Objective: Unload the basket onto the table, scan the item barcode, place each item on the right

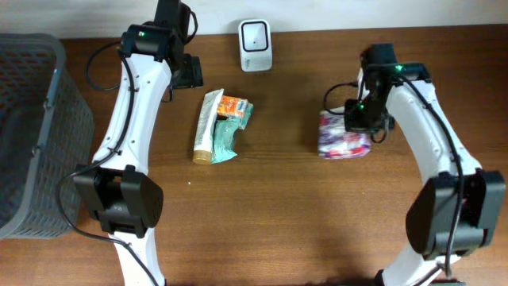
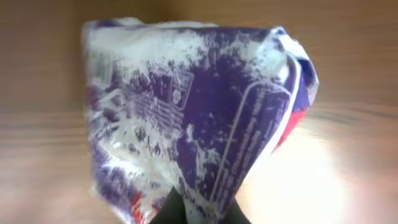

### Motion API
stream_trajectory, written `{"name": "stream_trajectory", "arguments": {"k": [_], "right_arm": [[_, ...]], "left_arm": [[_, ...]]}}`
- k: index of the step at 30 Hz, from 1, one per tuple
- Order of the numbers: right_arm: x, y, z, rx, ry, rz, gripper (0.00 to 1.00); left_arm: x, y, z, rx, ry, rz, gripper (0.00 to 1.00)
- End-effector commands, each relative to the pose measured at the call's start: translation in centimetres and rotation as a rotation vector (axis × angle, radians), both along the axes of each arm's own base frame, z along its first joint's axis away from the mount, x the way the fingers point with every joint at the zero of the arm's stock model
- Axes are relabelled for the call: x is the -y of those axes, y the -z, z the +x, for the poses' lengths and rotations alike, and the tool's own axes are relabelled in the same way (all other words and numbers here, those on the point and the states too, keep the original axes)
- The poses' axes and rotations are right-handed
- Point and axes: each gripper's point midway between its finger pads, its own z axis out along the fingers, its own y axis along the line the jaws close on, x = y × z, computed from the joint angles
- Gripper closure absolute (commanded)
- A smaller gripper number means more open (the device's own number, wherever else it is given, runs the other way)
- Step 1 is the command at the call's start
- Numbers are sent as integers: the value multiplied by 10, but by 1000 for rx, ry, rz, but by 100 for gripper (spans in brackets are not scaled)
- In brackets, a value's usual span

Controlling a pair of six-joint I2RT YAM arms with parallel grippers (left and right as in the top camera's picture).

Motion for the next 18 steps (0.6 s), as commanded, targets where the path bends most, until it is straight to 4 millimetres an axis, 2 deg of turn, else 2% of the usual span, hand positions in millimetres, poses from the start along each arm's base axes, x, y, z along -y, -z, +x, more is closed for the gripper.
{"name": "stream_trajectory", "arguments": {"k": [1, 4, 6, 8, 10, 11, 12, 13, 14, 15, 16, 17, 18], "right_arm": [[63, -30, -6, 44, 119, -518, 96], [62, -23, 2, 40, 63, -576, 96], [53, -4, 4, -11, -6, -538, 96], [32, 9, 8, -25, -79, -542, 92], [-1, 13, 12, 4, -158, -542, 82], [-22, 13, 13, 32, -203, -533, 64], [-43, 16, 13, 51, -241, -502, 51], [-72, 21, 11, 67, -288, -430, 42], [-102, 26, 7, 78, -331, -339, 41], [-140, 30, 3, 90, -379, -202, 41], [-169, 24, 2, 105, -410, -83, 41], [-179, 14, 5, 120, -414, -25, 40], [-176, -3, 15, 140, -393, -8, 40]], "left_arm": [[-2, -6, -1, 17, -15, 2, 1], [-2, -6, -1, 17, -15, 2, 1], [-2, -6, -1, 17, -15, 2, 1], [-2, -6, -1, 17, -15, 2, 1], [-2, -6, -1, 17, -15, 2, 1], [-2, -6, -1, 17, -15, 2, 1], [-2, -6, -1, 17, -15, 2, 1], [-2, -6, -1, 17, -15, 2, 1], [-2, -6, -1, 17, -15, 2, 1], [-2, -6, -1, 17, -15, 2, 1], [-2, -6, -1, 17, -15, 2, 1], [-2, -6, -1, 17, -15, 2, 1], [-2, -6, -1, 17, -15, 2, 1]]}}
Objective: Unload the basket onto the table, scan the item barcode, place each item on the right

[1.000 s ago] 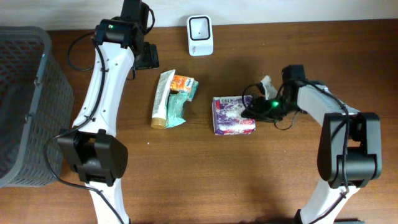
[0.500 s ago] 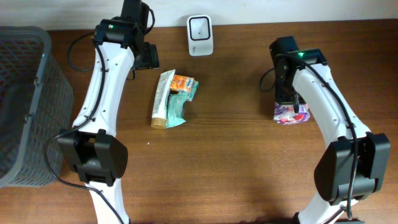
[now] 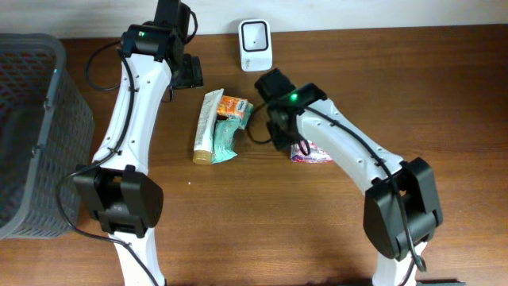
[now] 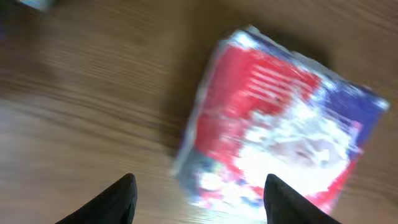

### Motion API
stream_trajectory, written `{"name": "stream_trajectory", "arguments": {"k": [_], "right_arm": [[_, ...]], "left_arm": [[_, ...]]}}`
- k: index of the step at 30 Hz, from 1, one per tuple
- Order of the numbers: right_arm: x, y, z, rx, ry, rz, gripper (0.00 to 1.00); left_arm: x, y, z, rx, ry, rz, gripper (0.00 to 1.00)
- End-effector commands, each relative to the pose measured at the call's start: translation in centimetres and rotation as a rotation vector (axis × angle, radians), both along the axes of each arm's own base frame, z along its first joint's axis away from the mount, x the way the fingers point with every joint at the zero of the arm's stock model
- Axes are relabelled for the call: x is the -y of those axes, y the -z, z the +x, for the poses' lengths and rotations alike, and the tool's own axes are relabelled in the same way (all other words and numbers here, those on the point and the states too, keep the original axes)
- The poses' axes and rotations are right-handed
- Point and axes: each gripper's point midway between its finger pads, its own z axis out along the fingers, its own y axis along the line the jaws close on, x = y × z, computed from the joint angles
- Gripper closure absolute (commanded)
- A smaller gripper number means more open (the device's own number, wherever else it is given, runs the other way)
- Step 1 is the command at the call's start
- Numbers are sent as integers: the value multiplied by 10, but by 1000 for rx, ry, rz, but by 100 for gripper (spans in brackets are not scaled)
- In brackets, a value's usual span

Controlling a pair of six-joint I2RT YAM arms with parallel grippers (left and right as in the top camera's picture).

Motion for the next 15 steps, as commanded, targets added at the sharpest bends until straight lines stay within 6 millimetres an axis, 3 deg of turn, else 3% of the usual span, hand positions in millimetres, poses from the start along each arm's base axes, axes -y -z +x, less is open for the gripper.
{"name": "stream_trajectory", "arguments": {"k": [1, 2, 3, 4, 5, 6, 9, 11, 15], "right_arm": [[0, -37, 23, 18, 51, 141, 39], [43, -42, 36, 15, 154, 137, 32], [73, -39, 40, -5, 224, 139, 26], [92, -36, 39, -33, 264, 167, 22], [121, -29, 37, -88, 290, 250, 1], [140, -22, 32, -129, 280, 327, 1], [145, -4, 10, -210, 213, 648, 0], [132, 17, 5, -205, 204, 794, 7], [111, 60, -4, -204, 275, 861, 21]], "left_arm": [[-2, -6, -1, 17, -15, 2, 1], [-2, -6, -1, 17, -16, 2, 1], [-2, -6, -1, 17, -16, 2, 1], [-2, -6, -1, 17, -15, 2, 1], [-2, -6, -1, 17, -15, 2, 1], [-2, -6, -1, 17, -15, 2, 1], [-2, -6, -1, 17, -15, 2, 1], [-2, -6, -1, 17, -15, 2, 1], [-2, -6, -1, 17, -15, 2, 1]]}}
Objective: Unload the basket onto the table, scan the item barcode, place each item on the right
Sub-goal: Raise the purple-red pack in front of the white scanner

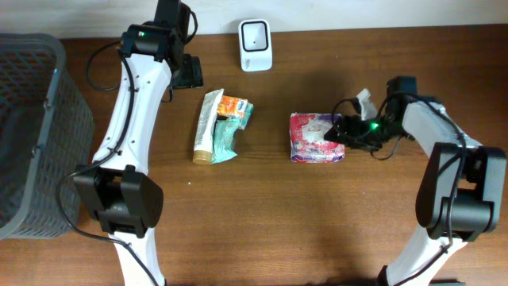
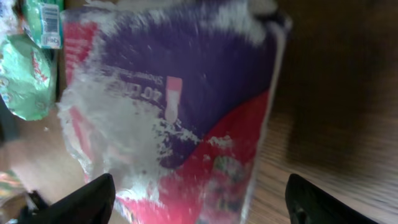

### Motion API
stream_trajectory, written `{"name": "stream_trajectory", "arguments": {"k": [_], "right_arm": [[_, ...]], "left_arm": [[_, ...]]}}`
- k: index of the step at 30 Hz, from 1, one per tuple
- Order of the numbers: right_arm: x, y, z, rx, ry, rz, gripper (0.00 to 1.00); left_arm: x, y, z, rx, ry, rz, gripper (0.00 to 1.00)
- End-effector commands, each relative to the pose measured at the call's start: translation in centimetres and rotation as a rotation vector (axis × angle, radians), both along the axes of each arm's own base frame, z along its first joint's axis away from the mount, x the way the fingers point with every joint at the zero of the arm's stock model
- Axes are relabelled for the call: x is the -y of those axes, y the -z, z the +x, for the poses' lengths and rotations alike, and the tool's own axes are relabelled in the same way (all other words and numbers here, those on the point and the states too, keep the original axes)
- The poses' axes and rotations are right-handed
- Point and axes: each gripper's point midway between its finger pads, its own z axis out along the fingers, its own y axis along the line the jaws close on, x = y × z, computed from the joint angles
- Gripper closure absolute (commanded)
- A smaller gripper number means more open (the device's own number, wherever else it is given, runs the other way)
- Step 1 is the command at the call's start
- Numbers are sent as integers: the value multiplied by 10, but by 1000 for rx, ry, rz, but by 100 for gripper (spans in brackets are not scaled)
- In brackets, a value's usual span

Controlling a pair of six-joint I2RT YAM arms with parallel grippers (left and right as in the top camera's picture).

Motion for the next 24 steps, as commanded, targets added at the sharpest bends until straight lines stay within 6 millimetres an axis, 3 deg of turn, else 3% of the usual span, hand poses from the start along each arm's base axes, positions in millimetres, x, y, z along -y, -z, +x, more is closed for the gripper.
{"name": "stream_trajectory", "arguments": {"k": [1, 3, 4, 6, 9, 11, 13, 15, 20, 21, 23, 24], "right_arm": [[-19, 10, -8, -47, 46, 66, 29], [-30, 9, -7, -53, 41, 70, 79], [-38, 7, -5, -66, 61, 90, 96], [-73, -35, 26, 21, 44, 253, 96], [-107, -115, 90, 262, 25, 320, 96], [-125, -156, 129, 451, 80, 354, 96], [-121, -161, 158, 537, 234, 263, 96], [-123, -168, 170, 594, 305, 231, 96], [-124, -235, 209, 819, 411, 291, 96], [-129, -239, 219, 823, 406, 295, 96], [-141, -223, 240, 778, 397, 280, 96], [-151, -198, 251, 732, 383, 270, 96]], "left_arm": [[-2, -6, -1, 17, -16, 2, 1], [-2, -6, -1, 17, -15, 2, 1], [-2, -6, -1, 17, -15, 2, 1], [-2, -6, -1, 17, -15, 2, 1], [-2, -6, -1, 17, -15, 2, 1], [-2, -6, -1, 17, -15, 2, 1], [-2, -6, -1, 17, -15, 2, 1], [-2, -6, -1, 17, -16, 2, 1], [-2, -6, -1, 17, -15, 2, 1], [-2, -6, -1, 17, -15, 2, 1], [-2, -6, -1, 17, -15, 2, 1], [-2, -6, -1, 17, -16, 2, 1]]}}
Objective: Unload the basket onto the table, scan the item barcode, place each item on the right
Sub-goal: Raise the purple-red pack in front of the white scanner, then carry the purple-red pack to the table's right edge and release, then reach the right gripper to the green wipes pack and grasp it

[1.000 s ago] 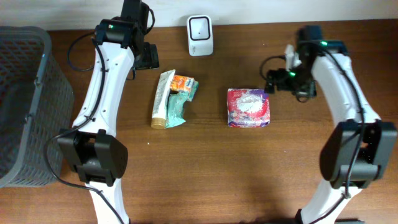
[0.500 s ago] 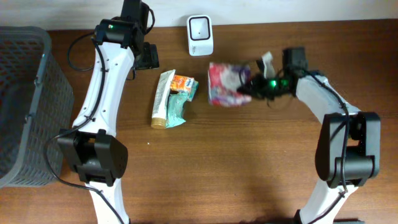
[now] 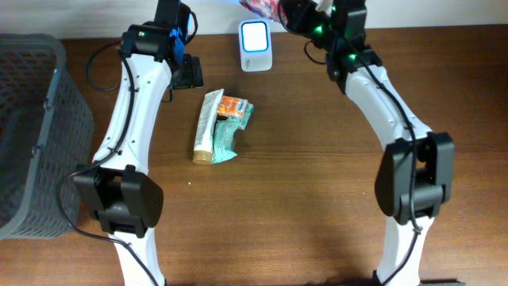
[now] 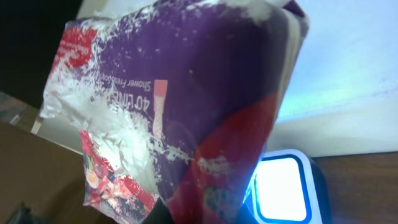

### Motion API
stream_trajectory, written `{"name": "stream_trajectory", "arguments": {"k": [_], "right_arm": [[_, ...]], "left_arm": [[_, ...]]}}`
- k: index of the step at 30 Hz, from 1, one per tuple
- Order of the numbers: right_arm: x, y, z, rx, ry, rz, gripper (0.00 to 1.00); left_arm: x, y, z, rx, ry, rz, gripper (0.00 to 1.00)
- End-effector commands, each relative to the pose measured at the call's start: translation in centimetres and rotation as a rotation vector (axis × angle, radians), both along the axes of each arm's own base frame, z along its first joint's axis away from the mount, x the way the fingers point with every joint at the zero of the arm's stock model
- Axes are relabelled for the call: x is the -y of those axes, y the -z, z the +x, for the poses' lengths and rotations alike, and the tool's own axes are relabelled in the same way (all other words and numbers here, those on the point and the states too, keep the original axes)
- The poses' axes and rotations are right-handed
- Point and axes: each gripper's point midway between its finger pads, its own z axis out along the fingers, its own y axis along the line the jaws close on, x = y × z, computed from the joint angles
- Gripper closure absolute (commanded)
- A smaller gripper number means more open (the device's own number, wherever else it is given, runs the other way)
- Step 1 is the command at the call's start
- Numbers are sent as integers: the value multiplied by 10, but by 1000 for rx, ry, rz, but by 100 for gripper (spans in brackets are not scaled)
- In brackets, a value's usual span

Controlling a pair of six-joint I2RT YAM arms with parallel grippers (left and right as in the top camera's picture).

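The item is a purple, red and white plastic packet (image 3: 262, 6) (image 4: 186, 106). My right gripper (image 3: 292, 13) (image 4: 186, 214) is shut on its lower edge and holds it up at the back of the table, just above the white scanner (image 3: 255, 36) (image 4: 283, 190). The scanner's window glows bright blue-white. The packet hides most of the right fingers in the right wrist view. My left gripper (image 3: 188, 73) hangs over the table left of the scanner, and its jaws cannot be made out.
A grey mesh basket (image 3: 28, 135) stands at the left edge. A cream tube with green and orange packets (image 3: 222, 123) lies left of centre. The pale wall (image 3: 429, 12) runs right behind the scanner.
The packet lay on the table right of centre with my right gripper open at its right end. Now the gripper is shut on it and holds it over the scanner, which has lit up.
My right gripper was first shut on the packet at the right of the table. Then it stood open above the packet, which lay red side up nearer the middle, and then open at its right end. Now it holds the packet above the lit scanner. The left arm stayed put.
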Motion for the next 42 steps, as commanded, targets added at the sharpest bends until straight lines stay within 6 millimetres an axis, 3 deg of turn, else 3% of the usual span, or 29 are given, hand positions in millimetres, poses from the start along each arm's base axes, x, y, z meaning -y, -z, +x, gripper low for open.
{"name": "stream_trajectory", "arguments": {"k": [1, 5, 6, 9, 12, 14, 15, 17, 18, 20, 23, 25, 27, 28, 29, 30, 31, 33, 35, 36, 37, 38, 39, 41, 42], "right_arm": [[-27, 46, 17, -76, -39, -7, 96], [-72, 94, -1, -169, -124, -57, 96], [-73, 104, -4, -204, -106, -78, 96], [-65, 114, -4, -242, -73, -98, 96], [-34, 95, 5, -224, -69, -62, 96], [17, 79, 12, -238, -2, -46, 96], [60, 74, 14, -274, 57, -29, 96], [164, 91, 1, -450, 236, 24, 96], [214, 105, -10, -528, 317, 43, 96], [292, 127, -42, -666, 451, 89, 96], [417, 156, -115, -841, 703, 128, 96], [467, 166, -148, -898, 860, 97, 96], [498, 171, -169, -915, 953, 86, 96], [517, 170, -178, -905, 1000, 53, 91], [522, 169, -179, -887, 968, -6, 59], [521, 169, -179, -882, 933, -41, 42], [507, 164, -175, -860, 829, -39, 24], [498, 144, -180, -854, 810, -22, 23], [489, 87, -190, -776, 827, -43, 20], [476, 48, -197, -712, 806, -56, 18], [448, 11, -198, -616, 688, -87, 17], [420, -9, -200, -579, 599, -81, 17], [383, -16, -199, -587, 499, -47, 17], [319, 0, -192, -631, 299, -108, 12], [268, 15, -184, -623, 135, -200, 12]], "left_arm": [[-2, -6, -1, 16, -15, 2, 1], [-2, -6, -1, 16, -15, 2, 1], [-2, -6, -1, 16, -15, 2, 1], [-2, -6, -1, 16, -15, 2, 1], [-2, -6, -1, 16, -16, 2, 1], [-2, -6, -1, 16, -16, 2, 1], [-2, -6, -1, 16, -15, 2, 1], [-2, -6, -1, 16, -15, 2, 1], [-2, -6, -1, 16, -15, 2, 1], [-2, -6, -1, 16, -15, 2, 1], [-2, -6, -1, 16, -16, 2, 1], [-2, -6, -1, 16, -15, 2, 1], [-2, -6, -1, 16, -15, 2, 1], [-2, -6, -1, 16, -15, 2, 1], [-2, -6, -1, 16, -16, 2, 1], [-2, -6, -1, 16, -15, 2, 1], [-2, -6, -1, 16, -16, 2, 1], [-2, -6, -1, 16, -15, 2, 1], [-2, -6, -1, 16, -15, 2, 1], [-2, -6, -1, 16, -16, 2, 1], [-2, -6, -1, 16, -15, 2, 1], [-2, -6, -1, 16, -15, 2, 1], [-2, -6, -1, 16, -15, 2, 1], [-2, -6, -1, 16, -16, 2, 1], [-2, -6, -1, 16, -15, 2, 1]]}}
